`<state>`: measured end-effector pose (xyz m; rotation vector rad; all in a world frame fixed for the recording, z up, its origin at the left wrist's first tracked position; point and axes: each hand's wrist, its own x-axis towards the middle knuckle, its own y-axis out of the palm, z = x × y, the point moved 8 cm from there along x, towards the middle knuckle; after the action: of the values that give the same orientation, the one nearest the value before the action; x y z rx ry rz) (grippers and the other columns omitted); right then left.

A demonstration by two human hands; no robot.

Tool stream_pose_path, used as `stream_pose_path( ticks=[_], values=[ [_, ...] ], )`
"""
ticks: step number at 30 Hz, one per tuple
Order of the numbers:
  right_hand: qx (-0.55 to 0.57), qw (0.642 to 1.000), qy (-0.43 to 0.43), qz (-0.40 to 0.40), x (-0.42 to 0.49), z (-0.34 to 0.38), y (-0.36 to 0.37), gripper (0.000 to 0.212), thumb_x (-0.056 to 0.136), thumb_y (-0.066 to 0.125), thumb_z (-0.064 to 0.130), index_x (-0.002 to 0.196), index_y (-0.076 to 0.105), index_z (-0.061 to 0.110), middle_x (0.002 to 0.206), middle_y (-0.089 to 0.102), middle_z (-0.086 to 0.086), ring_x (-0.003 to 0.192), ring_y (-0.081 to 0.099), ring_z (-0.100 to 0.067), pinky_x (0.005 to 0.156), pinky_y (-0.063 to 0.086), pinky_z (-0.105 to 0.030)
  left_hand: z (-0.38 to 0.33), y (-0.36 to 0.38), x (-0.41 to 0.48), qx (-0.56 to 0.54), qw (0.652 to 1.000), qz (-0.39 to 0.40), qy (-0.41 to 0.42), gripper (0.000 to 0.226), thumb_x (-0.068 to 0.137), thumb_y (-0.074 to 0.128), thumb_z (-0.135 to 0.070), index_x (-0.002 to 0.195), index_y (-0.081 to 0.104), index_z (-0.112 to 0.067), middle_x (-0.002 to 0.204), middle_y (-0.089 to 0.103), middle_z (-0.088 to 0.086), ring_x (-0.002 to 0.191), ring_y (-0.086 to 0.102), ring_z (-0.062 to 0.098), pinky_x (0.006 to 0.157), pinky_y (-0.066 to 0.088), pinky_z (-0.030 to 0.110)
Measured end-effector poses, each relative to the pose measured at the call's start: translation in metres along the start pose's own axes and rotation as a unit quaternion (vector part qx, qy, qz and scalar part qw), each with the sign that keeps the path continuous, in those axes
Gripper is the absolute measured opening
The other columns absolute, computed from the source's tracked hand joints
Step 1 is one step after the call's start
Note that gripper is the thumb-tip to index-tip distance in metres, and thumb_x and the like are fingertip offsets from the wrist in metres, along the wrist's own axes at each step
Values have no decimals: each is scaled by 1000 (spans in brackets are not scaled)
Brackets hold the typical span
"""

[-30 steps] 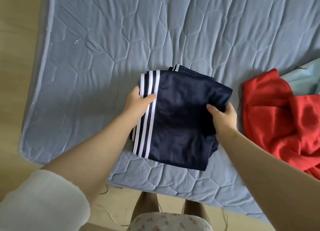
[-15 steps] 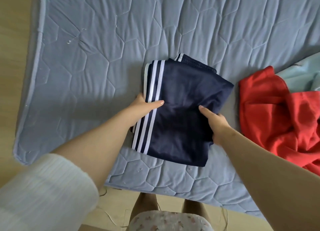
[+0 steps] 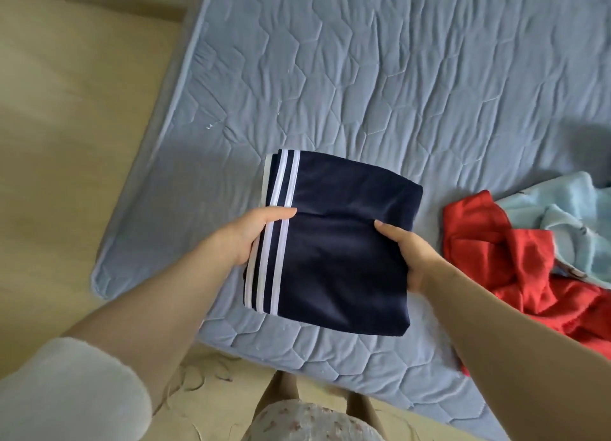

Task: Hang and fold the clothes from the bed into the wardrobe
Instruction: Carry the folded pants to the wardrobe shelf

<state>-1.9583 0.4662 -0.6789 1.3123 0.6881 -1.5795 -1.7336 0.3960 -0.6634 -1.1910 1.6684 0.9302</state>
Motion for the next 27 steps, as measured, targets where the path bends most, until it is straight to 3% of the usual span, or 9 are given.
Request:
stream_pose_path(
  ticks=[4, 6, 10, 13, 15, 18, 22, 25, 27],
  values=[
    [-46, 995, -89, 12, -66, 63, 48, 25, 78, 72, 26, 97, 66, 11, 78, 74, -10, 65, 71, -24, 48, 55, -32, -48, -25, -78, -14, 995, -61, 71, 49, 72, 69, -43, 113, 65, -17, 116, 66, 8, 112, 59, 27, 104, 39, 43],
    [-78, 988, -135, 19, -101, 95, 73, 23, 77, 73, 25, 93, 64, 11, 70, 73, -8, 59, 70, -23, 46, 54, -31, -74, -36, -121, -23, 988, -96, 116, 57, 75, 67, -50, 122, 60, -18, 128, 58, 7, 121, 51, 27, 109, 32, 44],
    [-152, 965, -209, 50, -184, 147, 138, 23, 78, 72, 24, 95, 63, 11, 75, 72, -9, 61, 70, -24, 48, 54, -31, -112, -66, -219, -73, 962, -163, 208, 37, 82, 63, -47, 108, 66, -22, 118, 65, 4, 103, 62, 18, 91, 47, 33],
    [-206, 937, -268, 87, -257, 174, 198, 25, 80, 70, 21, 100, 62, 9, 82, 68, -11, 69, 66, -24, 54, 52, -31, -126, -94, -302, -116, 937, -204, 257, 35, 85, 62, -42, 110, 66, -18, 112, 68, 6, 104, 62, 22, 98, 45, 37],
    [-235, 915, -309, 107, -304, 187, 237, 26, 80, 70, 21, 102, 61, 9, 88, 67, -11, 76, 64, -25, 62, 52, -34, -132, -113, -357, -143, 919, -227, 290, 29, 85, 62, -40, 102, 69, -19, 97, 73, 4, 89, 68, 20, 81, 52, 32],
    [-266, 887, -343, 157, -368, 191, 298, 18, 82, 69, 19, 96, 61, 10, 86, 67, -10, 74, 64, -25, 57, 50, -33, -132, -147, -435, -174, 892, -256, 330, 21, 85, 62, -38, 91, 69, -19, 75, 74, 0, 64, 70, 15, 52, 50, 23],
    [-307, 848, -376, 213, -438, 175, 381, 24, 82, 68, 18, 102, 60, 9, 97, 67, -14, 87, 64, -31, 72, 54, -40, -115, -202, -531, -215, 845, -323, 367, 22, 83, 65, -35, 93, 69, -16, 73, 74, 3, 66, 69, 17, 52, 49, 24],
    [-334, 813, -399, 260, -481, 150, 446, 16, 84, 65, 15, 97, 60, 7, 91, 66, -14, 79, 63, -29, 62, 51, -35, -89, -247, -590, -235, 809, -370, 393, 21, 81, 67, -34, 91, 68, -16, 72, 73, 2, 66, 69, 18, 53, 49, 24],
    [-354, 792, -403, 292, -504, 124, 492, 14, 85, 64, 14, 96, 61, 6, 92, 66, -15, 80, 63, -30, 68, 51, -38, -67, -279, -624, -248, 786, -396, 405, 17, 81, 67, -33, 87, 67, -17, 64, 72, -1, 57, 69, 14, 47, 48, 21]
  ],
)
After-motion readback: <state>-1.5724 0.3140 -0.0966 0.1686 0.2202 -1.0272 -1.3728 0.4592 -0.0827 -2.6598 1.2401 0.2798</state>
